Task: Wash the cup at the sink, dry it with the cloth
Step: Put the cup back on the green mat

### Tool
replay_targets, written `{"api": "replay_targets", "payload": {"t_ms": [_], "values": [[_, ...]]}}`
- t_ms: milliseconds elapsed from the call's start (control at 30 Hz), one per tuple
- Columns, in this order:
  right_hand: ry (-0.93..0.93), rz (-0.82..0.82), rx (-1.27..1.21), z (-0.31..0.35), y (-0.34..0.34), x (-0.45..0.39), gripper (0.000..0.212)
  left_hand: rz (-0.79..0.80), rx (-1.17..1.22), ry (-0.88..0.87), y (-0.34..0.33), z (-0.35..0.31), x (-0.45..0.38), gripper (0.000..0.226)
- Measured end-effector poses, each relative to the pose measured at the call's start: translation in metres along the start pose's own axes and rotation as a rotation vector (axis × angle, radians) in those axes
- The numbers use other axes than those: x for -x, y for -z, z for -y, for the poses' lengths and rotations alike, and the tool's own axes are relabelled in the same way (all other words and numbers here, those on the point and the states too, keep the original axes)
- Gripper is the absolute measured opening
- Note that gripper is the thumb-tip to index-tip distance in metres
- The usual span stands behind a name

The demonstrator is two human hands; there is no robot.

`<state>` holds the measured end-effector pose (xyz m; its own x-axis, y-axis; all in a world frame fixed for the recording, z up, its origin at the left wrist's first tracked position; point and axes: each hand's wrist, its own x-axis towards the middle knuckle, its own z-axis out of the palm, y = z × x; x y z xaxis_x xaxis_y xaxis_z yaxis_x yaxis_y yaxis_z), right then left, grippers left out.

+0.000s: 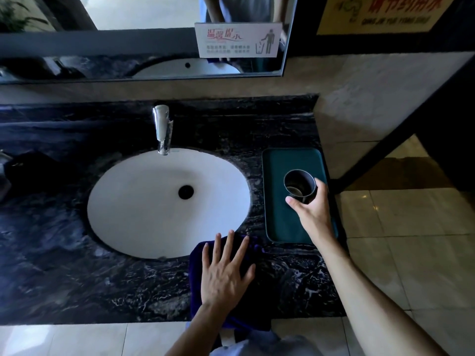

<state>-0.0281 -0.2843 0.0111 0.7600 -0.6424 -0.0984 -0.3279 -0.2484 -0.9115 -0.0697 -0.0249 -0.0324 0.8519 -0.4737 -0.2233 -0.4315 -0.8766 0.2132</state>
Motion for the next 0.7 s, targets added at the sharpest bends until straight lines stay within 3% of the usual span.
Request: {"api": "replay_targets", "payload": {"t_ms": [500,700], "values": [[-0.013,0.024,0.008,-0.0035,-0.0035,0.0005,0.083,-0.029,-0.022,0.001,-0.0045,0.0009,-0.0015,0.071],[-0.039,0.085,-0.008,-0.0085,-0.0012,0.0035,0.094,-0.035,-0.01,-0.005,-0.0065,0.0035,0.0003,0.072]]}}
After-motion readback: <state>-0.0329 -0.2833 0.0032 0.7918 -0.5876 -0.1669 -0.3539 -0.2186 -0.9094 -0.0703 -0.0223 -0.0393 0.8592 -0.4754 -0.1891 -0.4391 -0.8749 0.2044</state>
